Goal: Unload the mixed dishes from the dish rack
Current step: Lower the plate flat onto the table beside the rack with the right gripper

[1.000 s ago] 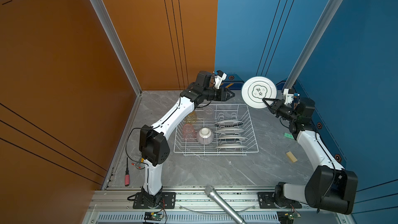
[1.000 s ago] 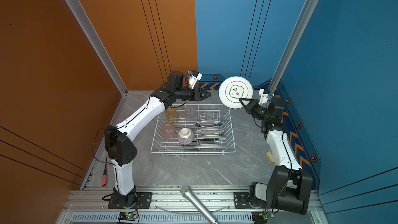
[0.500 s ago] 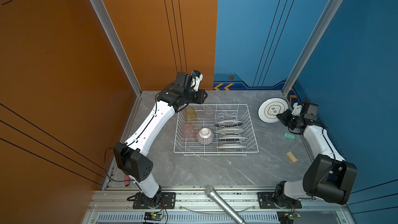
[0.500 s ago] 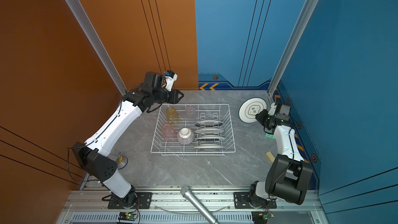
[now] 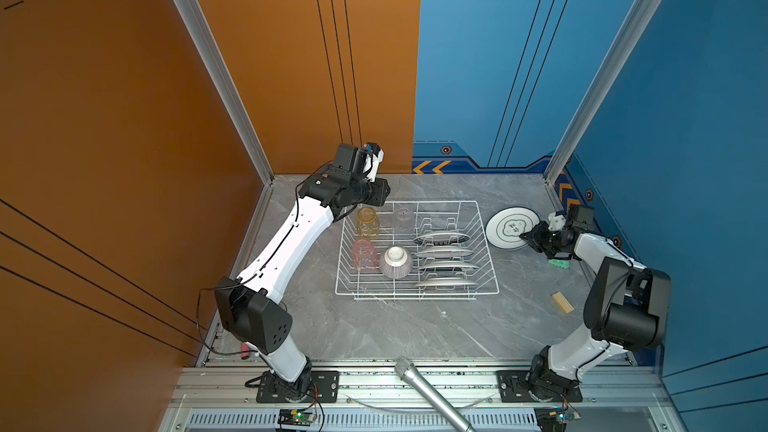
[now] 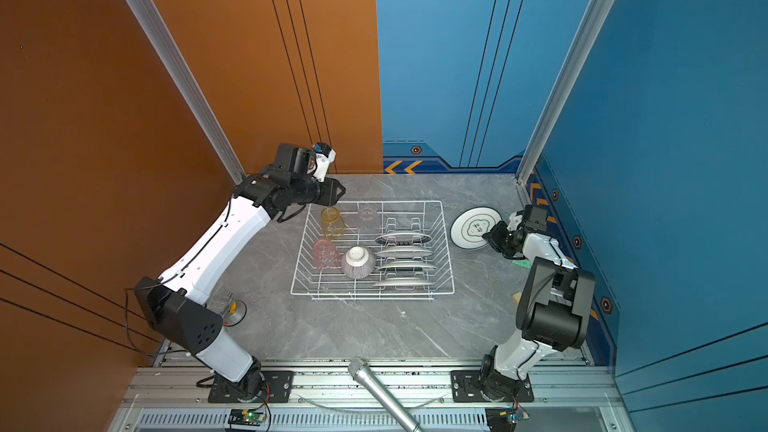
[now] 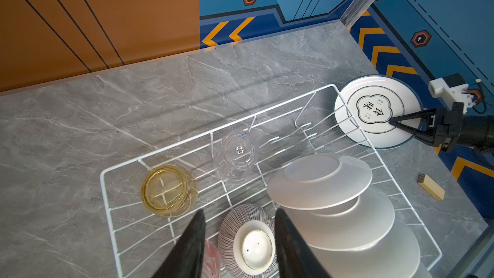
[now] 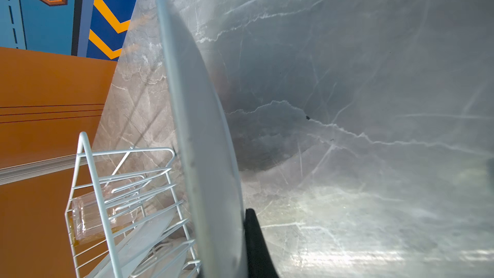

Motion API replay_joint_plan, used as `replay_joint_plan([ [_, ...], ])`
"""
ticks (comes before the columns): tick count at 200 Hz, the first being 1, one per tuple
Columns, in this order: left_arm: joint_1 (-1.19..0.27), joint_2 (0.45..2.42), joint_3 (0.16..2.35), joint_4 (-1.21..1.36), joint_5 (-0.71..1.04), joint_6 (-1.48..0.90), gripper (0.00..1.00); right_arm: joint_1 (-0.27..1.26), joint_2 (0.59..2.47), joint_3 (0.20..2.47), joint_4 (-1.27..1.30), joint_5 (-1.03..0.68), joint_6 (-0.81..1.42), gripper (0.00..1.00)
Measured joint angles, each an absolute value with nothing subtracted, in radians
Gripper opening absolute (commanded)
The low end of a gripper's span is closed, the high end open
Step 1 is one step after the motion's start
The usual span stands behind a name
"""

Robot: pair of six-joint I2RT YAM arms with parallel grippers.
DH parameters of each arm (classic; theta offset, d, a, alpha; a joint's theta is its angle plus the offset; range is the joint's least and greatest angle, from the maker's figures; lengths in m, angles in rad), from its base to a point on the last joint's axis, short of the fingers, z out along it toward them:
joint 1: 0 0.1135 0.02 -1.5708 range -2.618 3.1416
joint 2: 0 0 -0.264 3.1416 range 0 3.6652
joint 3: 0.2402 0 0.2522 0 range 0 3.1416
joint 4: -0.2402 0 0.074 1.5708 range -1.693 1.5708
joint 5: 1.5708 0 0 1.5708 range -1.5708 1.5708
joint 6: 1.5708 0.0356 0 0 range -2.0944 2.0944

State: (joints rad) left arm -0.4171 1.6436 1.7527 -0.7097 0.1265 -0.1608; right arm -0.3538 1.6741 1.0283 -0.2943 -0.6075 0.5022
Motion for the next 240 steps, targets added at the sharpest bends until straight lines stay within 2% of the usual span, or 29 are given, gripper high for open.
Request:
replay_joint_plan([
  [77, -0.417, 1.642, 1.746, -0.712, 0.126, -0.161, 0.44, -0.355, 1.766, 1.023, -0.252, -0.652, 0.521, 0.0],
  [116, -0.417, 1.64, 1.746, -0.712, 0.126, -0.16, 0.44, -0.365, 1.783, 1.023, -0.242, -0.667, 0.522, 0.08],
  [158, -0.417, 1.64, 1.746, -0.719, 0.127, -0.157, 0.44, -0.379, 1.812, 1.023, -0.236, -0.681, 0.517, 0.2],
  [240, -0.417, 1.64, 1.746, -0.731, 0.127, -0.153, 0.44, -0.396, 1.824, 1.018, -0.308, -0.658, 0.466, 0.3],
])
